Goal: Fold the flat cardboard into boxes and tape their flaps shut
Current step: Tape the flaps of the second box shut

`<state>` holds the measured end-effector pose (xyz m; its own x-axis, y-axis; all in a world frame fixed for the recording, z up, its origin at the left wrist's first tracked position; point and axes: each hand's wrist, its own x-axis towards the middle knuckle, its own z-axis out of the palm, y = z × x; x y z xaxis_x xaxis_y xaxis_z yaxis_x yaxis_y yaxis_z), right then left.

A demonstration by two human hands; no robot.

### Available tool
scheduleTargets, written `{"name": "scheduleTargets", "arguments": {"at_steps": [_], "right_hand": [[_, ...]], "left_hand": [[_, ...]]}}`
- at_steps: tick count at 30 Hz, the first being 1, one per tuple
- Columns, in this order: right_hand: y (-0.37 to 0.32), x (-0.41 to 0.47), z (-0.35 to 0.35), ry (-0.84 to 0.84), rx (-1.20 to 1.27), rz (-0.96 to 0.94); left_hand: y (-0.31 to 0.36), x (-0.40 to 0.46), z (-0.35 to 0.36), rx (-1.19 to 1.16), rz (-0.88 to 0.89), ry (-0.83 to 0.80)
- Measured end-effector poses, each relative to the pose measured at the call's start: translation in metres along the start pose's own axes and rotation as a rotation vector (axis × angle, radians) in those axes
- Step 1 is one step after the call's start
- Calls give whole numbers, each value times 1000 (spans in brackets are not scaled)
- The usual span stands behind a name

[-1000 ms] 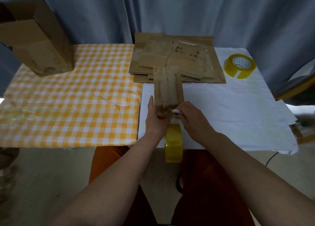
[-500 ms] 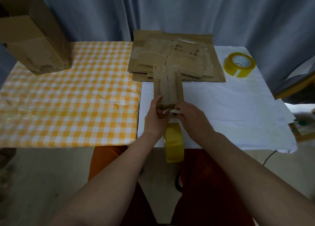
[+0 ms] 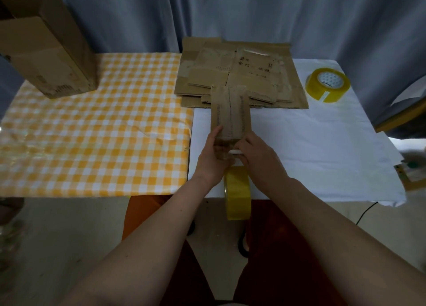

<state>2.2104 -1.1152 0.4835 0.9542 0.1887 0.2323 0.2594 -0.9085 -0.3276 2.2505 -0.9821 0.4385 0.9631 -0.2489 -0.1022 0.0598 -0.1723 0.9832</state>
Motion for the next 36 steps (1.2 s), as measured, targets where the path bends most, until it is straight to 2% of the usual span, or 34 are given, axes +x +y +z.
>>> {"name": "scheduleTargets", "arguments": {"at_steps": [8, 11, 15, 19, 21, 22, 25, 26, 28, 30, 31, 36], "right_hand": [[31, -21, -6, -9, -27, 118], [54, -29, 0, 55, 101, 293], [86, -31, 18, 20, 365, 706], [97, -26, 33, -55, 438, 836], [93, -21, 29, -62, 377, 811], [89, -17, 24, 0, 283, 746], [62, 1, 8, 315, 130, 291], [54, 9, 4, 319, 102, 136], [43, 25, 5, 149, 21, -71], [43, 34, 11, -37, -31, -110], [47, 37, 14, -75, -41, -92], [52, 42, 21, -32, 56, 10]], "left_hand": [[2, 0, 0, 33, 6, -12], [3, 1, -2, 40, 12, -15], [3, 1, 1, 13, -22, -14], [4, 1, 3, 11, -42, -6], [5, 1, 2, 12, -47, -6], [5, 0, 2, 6, -52, -5], [6, -1, 3, -4, -55, -1], [7, -1, 3, -11, -52, -3], [9, -1, 2, -37, -45, -12], [12, -2, 1, -51, -38, -20], [14, -3, -1, -63, -43, -25], [13, -14, -12, -181, -169, 24]]}}
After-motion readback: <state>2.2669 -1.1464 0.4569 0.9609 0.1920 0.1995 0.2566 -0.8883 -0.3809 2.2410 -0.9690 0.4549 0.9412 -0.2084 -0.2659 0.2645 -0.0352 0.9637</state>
